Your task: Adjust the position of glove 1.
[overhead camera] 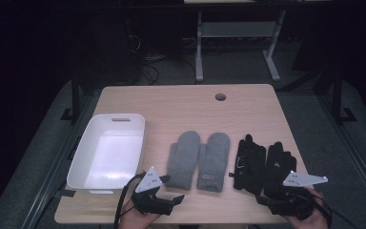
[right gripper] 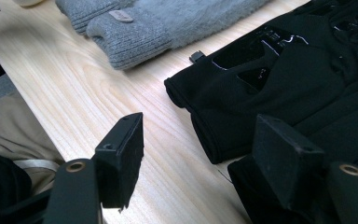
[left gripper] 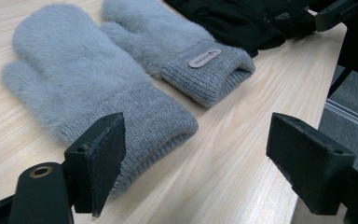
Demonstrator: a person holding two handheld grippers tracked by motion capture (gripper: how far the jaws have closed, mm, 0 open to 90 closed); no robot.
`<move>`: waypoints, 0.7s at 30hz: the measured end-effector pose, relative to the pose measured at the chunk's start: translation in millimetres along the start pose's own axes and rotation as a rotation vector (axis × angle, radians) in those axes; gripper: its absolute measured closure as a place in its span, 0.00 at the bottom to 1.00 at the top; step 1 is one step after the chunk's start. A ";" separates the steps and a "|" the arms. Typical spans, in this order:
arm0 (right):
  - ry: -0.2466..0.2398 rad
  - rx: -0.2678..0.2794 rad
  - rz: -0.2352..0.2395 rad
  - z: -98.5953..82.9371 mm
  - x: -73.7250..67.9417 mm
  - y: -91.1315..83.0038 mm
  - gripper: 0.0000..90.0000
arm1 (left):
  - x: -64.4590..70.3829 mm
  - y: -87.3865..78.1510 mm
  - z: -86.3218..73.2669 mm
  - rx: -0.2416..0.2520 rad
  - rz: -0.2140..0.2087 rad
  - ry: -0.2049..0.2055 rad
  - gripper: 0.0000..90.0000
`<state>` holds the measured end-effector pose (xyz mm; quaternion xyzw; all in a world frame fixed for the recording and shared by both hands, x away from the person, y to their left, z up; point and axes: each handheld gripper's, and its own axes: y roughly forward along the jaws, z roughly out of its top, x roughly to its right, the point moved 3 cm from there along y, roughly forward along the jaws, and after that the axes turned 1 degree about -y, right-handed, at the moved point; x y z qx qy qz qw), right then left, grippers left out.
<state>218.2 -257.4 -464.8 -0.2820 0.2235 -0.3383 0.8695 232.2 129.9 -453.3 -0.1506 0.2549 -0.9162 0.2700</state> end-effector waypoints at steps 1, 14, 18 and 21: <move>-0.001 -0.002 0.001 0.2 -0.4 0.0 0.37 | -1.3 0.1 -0.1 -0.001 0.002 -0.002 0.21; -0.030 0.003 0.008 14.0 -8.4 3.4 0.37 | -1.3 -7.5 -1.1 0.024 -0.005 -0.024 0.21; -0.064 -0.010 0.025 31.2 -14.9 8.7 0.36 | -1.7 -12.8 -0.4 0.038 0.002 -0.028 0.21; -0.081 -0.020 0.038 42.4 -18.9 11.6 0.36 | -3.3 -14.4 -0.6 0.042 0.004 -0.028 0.21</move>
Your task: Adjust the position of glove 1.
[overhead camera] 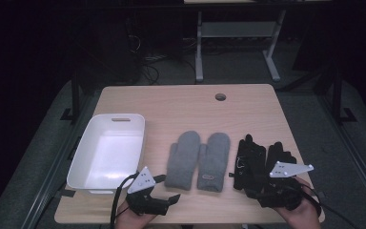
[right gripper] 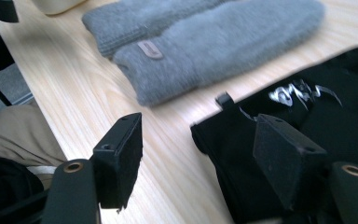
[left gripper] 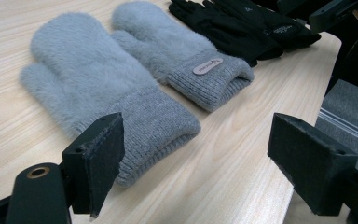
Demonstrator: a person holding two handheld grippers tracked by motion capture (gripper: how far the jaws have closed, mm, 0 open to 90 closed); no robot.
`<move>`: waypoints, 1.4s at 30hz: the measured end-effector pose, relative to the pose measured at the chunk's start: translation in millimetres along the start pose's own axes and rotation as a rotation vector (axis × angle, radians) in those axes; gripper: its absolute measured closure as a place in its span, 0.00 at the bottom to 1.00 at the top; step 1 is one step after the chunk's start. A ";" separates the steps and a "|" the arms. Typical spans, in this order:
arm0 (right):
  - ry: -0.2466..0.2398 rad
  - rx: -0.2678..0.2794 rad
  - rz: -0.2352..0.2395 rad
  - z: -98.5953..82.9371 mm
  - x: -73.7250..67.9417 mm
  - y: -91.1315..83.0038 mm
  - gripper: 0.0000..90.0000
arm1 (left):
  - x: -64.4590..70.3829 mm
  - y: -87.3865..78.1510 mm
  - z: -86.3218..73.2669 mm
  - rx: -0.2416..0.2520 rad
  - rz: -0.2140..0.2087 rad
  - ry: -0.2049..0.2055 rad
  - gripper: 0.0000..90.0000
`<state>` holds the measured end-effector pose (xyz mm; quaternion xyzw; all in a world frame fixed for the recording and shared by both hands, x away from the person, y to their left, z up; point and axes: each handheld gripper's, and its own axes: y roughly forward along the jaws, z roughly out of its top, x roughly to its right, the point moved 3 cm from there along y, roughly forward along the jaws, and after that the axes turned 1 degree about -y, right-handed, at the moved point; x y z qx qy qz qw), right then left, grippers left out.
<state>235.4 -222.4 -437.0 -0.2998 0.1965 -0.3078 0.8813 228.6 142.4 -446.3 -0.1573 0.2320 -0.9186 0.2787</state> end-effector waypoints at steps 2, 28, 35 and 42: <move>-0.018 -0.016 0.003 8.2 -0.7 2.0 0.36 | -0.4 -0.4 -0.1 0.001 -0.001 -0.002 0.21; -0.104 -0.179 0.054 77.5 2.2 28.8 0.33 | -0.8 -3.5 0.9 0.014 -0.004 -0.006 0.21; -0.131 -0.207 0.061 93.6 2.2 39.6 0.32 | -0.8 -3.1 1.0 0.009 -0.004 -0.006 0.21; -0.141 -0.230 0.065 104.4 5.5 46.6 0.32 | -1.7 -3.4 0.8 0.013 -0.006 -0.012 0.21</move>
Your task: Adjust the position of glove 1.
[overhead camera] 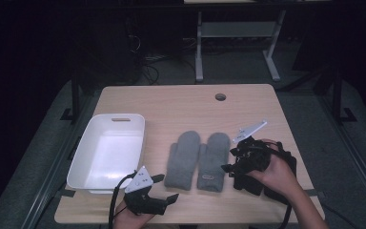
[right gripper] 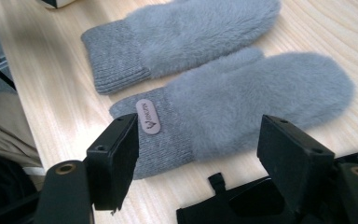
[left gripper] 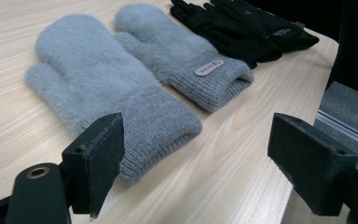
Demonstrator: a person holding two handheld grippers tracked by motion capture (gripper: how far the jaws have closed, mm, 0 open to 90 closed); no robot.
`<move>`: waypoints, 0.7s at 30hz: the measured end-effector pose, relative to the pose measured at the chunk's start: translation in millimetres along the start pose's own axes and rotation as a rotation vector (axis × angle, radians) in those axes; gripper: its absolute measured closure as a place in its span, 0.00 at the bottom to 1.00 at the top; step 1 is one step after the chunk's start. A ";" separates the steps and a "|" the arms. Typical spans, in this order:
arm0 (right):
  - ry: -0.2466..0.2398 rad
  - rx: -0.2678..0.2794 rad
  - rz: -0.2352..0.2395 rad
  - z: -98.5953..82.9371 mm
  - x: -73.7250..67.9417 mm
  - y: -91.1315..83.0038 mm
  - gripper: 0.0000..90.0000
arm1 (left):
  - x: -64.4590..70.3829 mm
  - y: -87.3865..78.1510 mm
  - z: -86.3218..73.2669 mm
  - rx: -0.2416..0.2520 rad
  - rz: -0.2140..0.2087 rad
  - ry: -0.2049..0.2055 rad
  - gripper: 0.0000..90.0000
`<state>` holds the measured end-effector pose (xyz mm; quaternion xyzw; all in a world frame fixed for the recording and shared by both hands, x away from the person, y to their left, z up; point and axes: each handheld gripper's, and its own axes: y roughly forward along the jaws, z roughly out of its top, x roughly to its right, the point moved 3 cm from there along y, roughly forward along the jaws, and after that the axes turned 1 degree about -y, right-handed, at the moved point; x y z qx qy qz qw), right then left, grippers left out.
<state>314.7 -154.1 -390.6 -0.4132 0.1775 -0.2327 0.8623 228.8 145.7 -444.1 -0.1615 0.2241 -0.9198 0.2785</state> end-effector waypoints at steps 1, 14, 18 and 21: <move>0.000 0.000 0.000 0.0 0.0 0.0 0.32 | 0.0 0.0 0.0 0.000 0.000 0.000 0.21; -0.014 -0.049 0.015 21.0 8.2 19.7 0.32 | -0.5 -0.1 0.2 -0.001 -0.002 0.000 0.21; -0.025 -0.076 0.016 26.0 10.6 31.0 0.33 | -0.5 -0.8 0.6 0.006 -0.001 -0.003 0.21; -0.036 -0.111 0.008 27.8 12.7 41.0 0.35 | -1.0 -1.3 0.6 0.004 -0.002 -0.004 0.21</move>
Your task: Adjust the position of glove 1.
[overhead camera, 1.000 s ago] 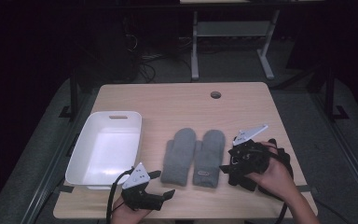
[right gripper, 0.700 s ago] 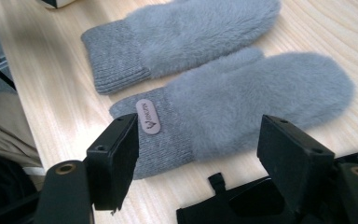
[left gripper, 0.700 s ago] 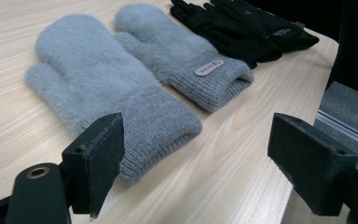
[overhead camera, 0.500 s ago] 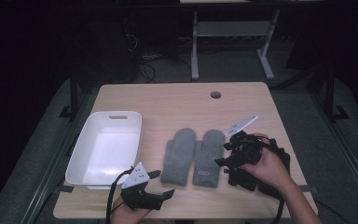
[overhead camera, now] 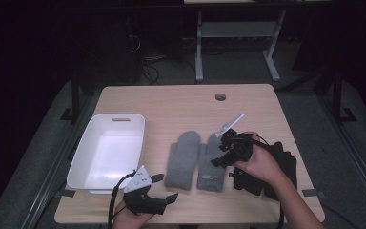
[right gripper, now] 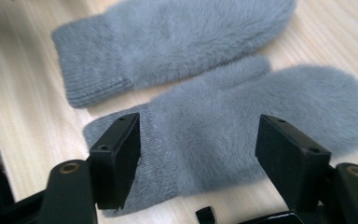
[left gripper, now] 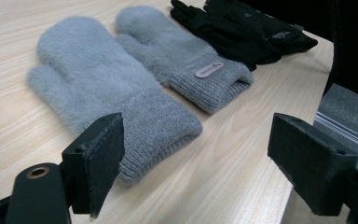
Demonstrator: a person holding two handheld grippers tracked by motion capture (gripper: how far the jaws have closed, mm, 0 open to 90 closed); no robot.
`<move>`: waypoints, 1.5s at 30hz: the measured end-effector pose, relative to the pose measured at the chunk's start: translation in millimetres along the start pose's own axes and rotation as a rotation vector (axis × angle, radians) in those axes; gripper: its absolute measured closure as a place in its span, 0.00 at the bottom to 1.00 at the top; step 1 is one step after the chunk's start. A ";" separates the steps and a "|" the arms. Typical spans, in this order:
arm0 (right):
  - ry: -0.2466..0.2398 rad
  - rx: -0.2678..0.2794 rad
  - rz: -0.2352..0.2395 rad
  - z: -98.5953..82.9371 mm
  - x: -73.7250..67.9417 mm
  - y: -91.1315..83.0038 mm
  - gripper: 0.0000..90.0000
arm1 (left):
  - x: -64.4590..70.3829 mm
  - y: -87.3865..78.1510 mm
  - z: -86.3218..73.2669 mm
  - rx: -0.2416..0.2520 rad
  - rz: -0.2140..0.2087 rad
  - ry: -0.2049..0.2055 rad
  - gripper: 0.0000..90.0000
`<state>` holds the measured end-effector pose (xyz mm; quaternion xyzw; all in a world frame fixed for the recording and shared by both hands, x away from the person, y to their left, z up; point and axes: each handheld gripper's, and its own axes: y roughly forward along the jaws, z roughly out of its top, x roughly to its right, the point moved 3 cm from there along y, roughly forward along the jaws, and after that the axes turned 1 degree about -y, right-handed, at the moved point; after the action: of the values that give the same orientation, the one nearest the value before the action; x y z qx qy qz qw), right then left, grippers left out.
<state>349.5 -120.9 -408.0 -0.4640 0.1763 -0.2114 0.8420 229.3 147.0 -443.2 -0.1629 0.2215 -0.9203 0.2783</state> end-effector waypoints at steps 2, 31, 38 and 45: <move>-0.001 -0.018 -0.001 1.2 2.7 6.7 0.35 | 0.0 0.2 0.0 0.001 0.000 0.001 0.21; 0.010 -0.187 -0.083 -4.1 12.1 63.6 0.51 | 1.3 1.8 -0.9 -0.003 -0.011 0.000 0.21; 0.018 -0.188 -0.083 -4.3 13.4 62.5 0.65 | 0.1 2.7 -1.1 -0.006 -0.008 -0.007 0.21; 0.069 -0.185 -0.065 -4.2 13.9 61.1 0.80 | 0.0 0.7 -0.7 -0.003 -0.006 -0.003 0.21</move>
<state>370.9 -101.8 -463.8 -0.5376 0.2086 -0.2373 0.7818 229.4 146.7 -444.1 -0.1652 0.2221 -0.9206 0.2755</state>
